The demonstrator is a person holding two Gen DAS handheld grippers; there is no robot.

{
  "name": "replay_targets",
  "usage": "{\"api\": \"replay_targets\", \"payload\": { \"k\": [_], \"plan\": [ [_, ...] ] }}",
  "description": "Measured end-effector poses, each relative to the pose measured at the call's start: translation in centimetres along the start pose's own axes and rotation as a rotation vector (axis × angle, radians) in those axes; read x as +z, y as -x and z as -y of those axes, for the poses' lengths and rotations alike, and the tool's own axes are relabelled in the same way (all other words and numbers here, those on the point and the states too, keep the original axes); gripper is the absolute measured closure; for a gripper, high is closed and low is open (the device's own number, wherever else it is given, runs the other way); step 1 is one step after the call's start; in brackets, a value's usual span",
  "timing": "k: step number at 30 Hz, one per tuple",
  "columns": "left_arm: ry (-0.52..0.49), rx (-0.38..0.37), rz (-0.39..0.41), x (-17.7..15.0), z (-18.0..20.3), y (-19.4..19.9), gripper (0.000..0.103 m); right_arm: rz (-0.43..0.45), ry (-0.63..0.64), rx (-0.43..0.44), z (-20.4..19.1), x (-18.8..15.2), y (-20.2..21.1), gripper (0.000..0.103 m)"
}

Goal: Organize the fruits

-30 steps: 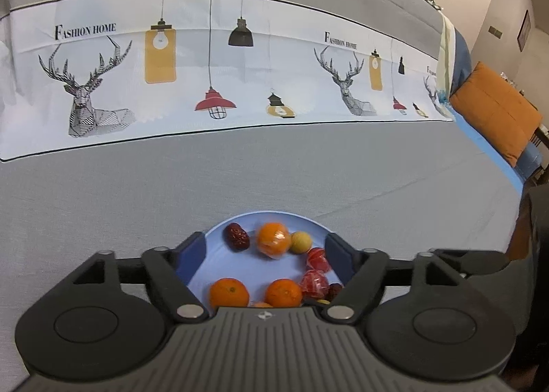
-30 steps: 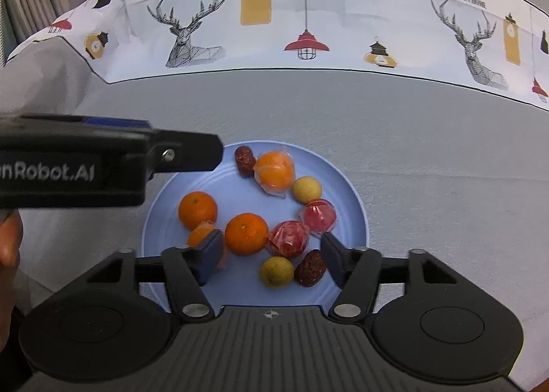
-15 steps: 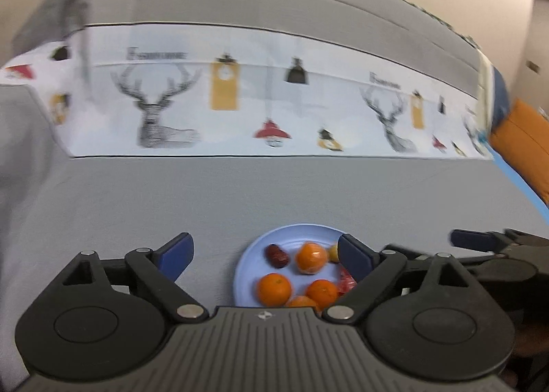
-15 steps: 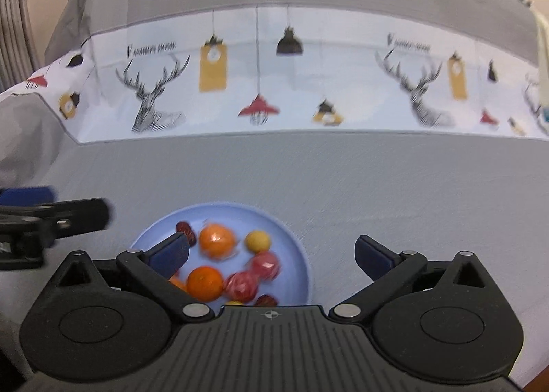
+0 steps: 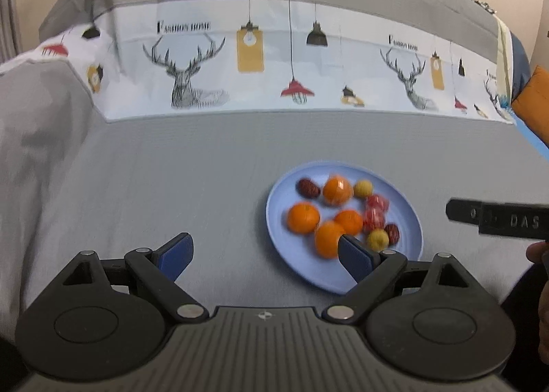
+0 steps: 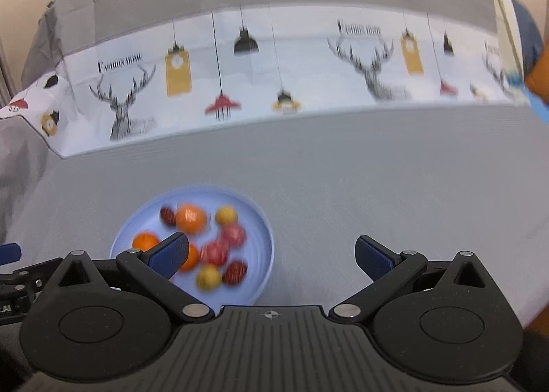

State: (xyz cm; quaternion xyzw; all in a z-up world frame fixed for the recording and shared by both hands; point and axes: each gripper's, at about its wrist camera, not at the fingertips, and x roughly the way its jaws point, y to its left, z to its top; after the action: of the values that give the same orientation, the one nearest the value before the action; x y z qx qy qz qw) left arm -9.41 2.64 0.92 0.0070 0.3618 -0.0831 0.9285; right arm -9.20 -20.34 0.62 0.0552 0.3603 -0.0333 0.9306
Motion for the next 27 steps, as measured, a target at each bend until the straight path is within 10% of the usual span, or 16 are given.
{"api": "replay_targets", "payload": {
  "k": [27],
  "plan": [
    [0.059, -0.013, -0.070, -3.9, 1.4, 0.3, 0.001, -0.193, 0.142, -0.005, -1.3, -3.5, -1.0, 0.001]
  ]
}}
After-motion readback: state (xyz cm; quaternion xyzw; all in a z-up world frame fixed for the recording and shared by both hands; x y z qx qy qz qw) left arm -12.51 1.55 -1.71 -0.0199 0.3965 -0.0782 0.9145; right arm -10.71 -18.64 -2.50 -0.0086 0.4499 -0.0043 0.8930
